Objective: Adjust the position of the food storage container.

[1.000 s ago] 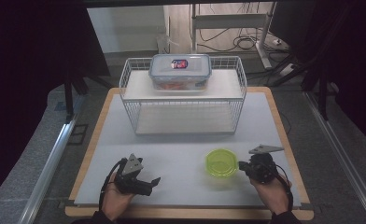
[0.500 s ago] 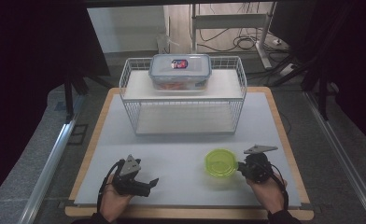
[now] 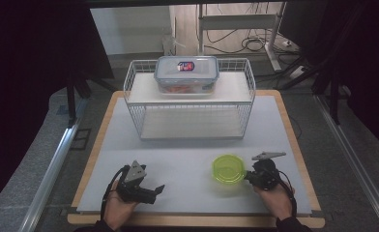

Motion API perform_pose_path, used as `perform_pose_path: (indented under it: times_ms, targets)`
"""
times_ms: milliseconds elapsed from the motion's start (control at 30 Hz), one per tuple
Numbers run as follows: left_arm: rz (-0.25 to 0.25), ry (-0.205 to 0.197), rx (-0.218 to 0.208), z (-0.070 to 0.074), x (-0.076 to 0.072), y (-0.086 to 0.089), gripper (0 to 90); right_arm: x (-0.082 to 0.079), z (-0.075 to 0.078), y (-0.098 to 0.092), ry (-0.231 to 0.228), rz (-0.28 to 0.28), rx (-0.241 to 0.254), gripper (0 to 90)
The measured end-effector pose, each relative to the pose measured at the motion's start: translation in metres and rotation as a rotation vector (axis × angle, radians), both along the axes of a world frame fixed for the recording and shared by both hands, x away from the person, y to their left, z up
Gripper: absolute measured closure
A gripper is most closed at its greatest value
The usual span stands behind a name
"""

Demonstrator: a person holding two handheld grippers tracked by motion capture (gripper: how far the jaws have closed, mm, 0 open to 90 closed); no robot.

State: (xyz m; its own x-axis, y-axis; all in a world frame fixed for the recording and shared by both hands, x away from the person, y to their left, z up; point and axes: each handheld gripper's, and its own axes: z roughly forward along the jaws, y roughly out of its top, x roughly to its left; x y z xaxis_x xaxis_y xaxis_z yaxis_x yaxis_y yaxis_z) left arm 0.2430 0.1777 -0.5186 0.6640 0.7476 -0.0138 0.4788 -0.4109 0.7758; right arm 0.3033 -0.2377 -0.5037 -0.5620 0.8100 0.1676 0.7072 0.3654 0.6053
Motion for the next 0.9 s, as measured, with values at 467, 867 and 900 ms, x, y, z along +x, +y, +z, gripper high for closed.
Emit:
perform_pose_path:
  times_ms: [467,867,900]
  targets:
    - [0.002,0.005,0.005,0.000,0.001,0.000,2.9,0.005,-0.013,0.018,0.035,0.037,0.038,89.4]
    - [0.012,0.009,0.015,0.000,-0.001,0.005,2.9,0.010,-0.015,0.043,0.028,0.086,0.044,89.5]
    - [0.013,0.008,0.014,0.000,-0.001,0.005,3.0,0.010,-0.016,0.045,0.027,0.090,0.042,89.5]
